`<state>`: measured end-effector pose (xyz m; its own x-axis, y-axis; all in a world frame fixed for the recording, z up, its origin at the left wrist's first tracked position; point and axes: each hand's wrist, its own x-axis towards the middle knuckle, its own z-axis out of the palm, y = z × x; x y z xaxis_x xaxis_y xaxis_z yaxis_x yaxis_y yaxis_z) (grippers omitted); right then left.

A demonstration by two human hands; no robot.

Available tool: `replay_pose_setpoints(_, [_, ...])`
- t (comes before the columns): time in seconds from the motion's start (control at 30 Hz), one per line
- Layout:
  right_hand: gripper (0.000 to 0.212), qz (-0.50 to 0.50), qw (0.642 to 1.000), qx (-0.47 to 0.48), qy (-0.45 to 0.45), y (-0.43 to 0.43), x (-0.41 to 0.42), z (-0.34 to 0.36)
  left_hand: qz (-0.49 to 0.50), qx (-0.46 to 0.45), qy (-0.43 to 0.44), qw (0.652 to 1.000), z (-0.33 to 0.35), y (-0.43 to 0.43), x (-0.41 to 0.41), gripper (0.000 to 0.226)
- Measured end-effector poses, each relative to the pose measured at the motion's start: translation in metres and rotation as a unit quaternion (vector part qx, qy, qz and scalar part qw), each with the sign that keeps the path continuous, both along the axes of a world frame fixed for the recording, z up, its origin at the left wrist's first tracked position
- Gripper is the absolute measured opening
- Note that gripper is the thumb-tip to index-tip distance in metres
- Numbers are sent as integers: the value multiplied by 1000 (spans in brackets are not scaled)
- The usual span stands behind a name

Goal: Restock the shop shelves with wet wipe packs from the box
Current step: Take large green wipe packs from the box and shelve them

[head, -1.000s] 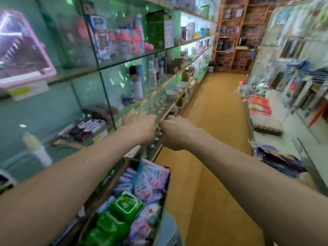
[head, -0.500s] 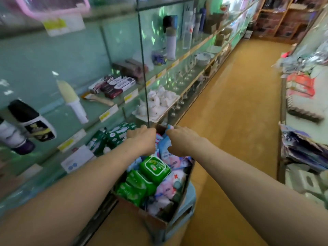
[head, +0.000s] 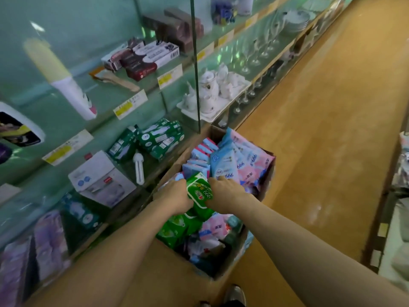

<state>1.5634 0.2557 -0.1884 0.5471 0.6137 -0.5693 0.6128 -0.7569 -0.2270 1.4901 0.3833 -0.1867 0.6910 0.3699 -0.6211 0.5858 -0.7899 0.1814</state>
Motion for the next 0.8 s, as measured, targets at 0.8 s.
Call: replay_pose_setpoints(0.8, [73,-266,931,81,237,21,20,-67,363,-142,42,920,-54,6,-30,89])
